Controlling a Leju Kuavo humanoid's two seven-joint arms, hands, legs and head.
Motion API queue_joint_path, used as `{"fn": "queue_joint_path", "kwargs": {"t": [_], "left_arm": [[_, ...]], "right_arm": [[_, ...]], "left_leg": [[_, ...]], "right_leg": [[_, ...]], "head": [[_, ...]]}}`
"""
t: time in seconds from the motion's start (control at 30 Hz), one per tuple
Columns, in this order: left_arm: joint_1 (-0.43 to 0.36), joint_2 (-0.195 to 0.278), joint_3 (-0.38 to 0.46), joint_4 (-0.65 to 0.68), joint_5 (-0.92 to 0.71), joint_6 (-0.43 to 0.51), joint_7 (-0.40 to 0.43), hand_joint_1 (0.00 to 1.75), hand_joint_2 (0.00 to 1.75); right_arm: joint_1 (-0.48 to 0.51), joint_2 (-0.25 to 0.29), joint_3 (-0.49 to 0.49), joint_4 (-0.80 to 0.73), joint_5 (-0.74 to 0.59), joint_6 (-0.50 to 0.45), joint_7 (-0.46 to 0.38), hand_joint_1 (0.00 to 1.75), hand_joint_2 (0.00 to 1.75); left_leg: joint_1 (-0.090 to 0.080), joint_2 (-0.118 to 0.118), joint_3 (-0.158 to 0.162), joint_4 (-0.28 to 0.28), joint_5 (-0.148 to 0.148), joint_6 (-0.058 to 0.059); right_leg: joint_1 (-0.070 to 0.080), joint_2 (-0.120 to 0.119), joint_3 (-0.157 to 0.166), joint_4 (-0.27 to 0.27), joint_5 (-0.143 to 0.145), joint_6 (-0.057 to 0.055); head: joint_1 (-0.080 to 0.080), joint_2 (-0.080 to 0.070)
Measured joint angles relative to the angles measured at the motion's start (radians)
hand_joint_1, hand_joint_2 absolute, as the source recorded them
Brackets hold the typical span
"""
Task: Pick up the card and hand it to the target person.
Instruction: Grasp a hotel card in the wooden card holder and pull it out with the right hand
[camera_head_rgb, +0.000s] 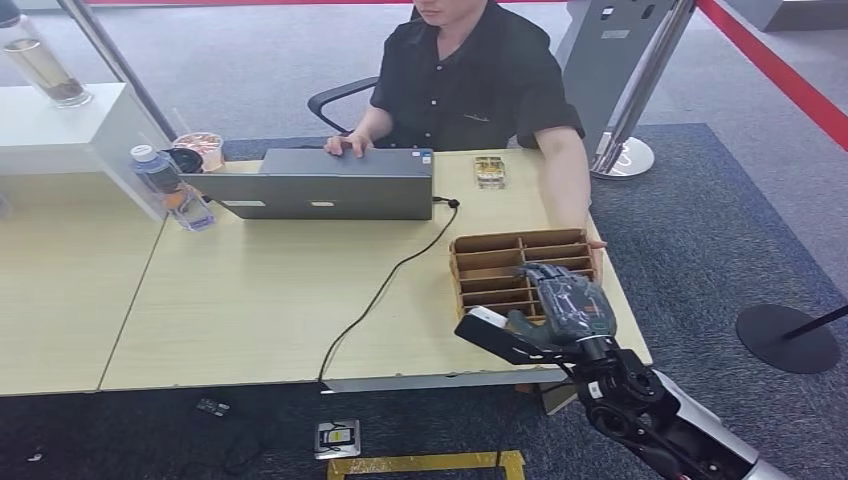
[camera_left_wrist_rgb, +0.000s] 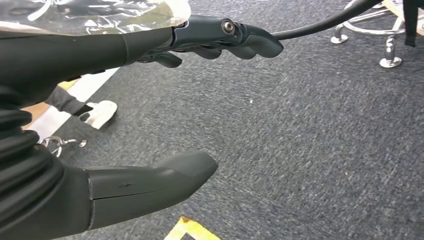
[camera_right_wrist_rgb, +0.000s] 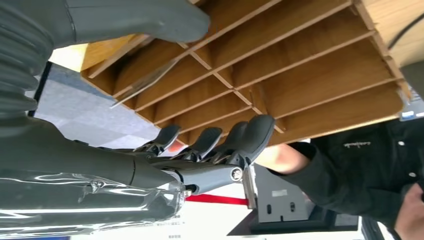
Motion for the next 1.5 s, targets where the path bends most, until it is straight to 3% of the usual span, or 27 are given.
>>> {"fn": "queue_joint_path", "kwargs": {"t": [0.23,0.83,0.9,1.0,1.03,1.33,1.5], "left_arm": [[0.0,0.002,-0.002,0.0,-0.002,0.0,-0.004,0.0,1.75],[0.001,0.013,-0.008,0.0,-0.004,0.0,-0.013,0.0,1.75],[0.001,0.014,-0.009,0.0,-0.004,0.0,-0.012,0.0,1.75],[0.002,0.014,-0.009,0.0,-0.004,0.0,-0.009,0.0,1.75],[0.002,0.014,-0.009,0.0,-0.004,0.0,-0.008,0.0,1.75],[0.002,0.015,-0.01,0.0,0.001,0.0,0.003,0.0,1.75],[0.002,0.015,-0.01,0.0,0.006,0.0,0.004,0.0,1.75]], "right_arm": [[0.0,0.0,0.003,0.037,0.003,-0.013,0.021,0.3,1.75],[0.028,-0.006,-0.04,0.05,0.059,-0.018,0.104,0.46,1.75],[0.03,-0.01,-0.046,0.049,0.076,-0.016,0.116,0.6,1.75],[0.035,-0.014,-0.055,0.049,0.098,-0.013,0.128,1.37,1.75],[0.037,-0.015,-0.058,0.049,0.104,-0.012,0.131,1.54,1.75],[0.035,-0.019,-0.063,0.048,0.19,0.028,0.148,1.51,1.75],[0.027,-0.019,-0.061,0.048,0.221,0.05,0.155,1.6,1.75]], "left_leg": [[0.0,0.0,0.0,0.0,0.0,0.0],[0.0,0.0,0.0,0.0,0.0,0.0],[0.0,0.0,0.001,0.0,0.0,0.0],[0.0,0.0,0.001,0.0,0.0,0.0],[0.0,0.0,0.001,0.0,0.0,0.0],[0.0,0.0,0.001,0.0,0.0,0.0],[0.0,0.0,0.001,0.0,0.0,0.0]], "right_leg": [[0.0,0.0,0.0,0.0,0.0,0.0],[0.0,0.001,0.0,0.0,0.0,0.0],[0.0,0.001,0.0,0.0,0.0,0.0],[0.0,0.001,0.0,0.0,0.0,0.0],[0.0,0.001,0.0,0.0,0.0,0.0],[0.0,0.001,0.0,0.0,0.0,0.0],[0.0,0.001,0.0,0.0,0.0,0.0]], "head": [[0.0,0.0],[0.0,0.0],[0.0,0.0],[0.0,0.0],[0.0,0.0],[-0.001,0.0],[0.0,0.0]]}}
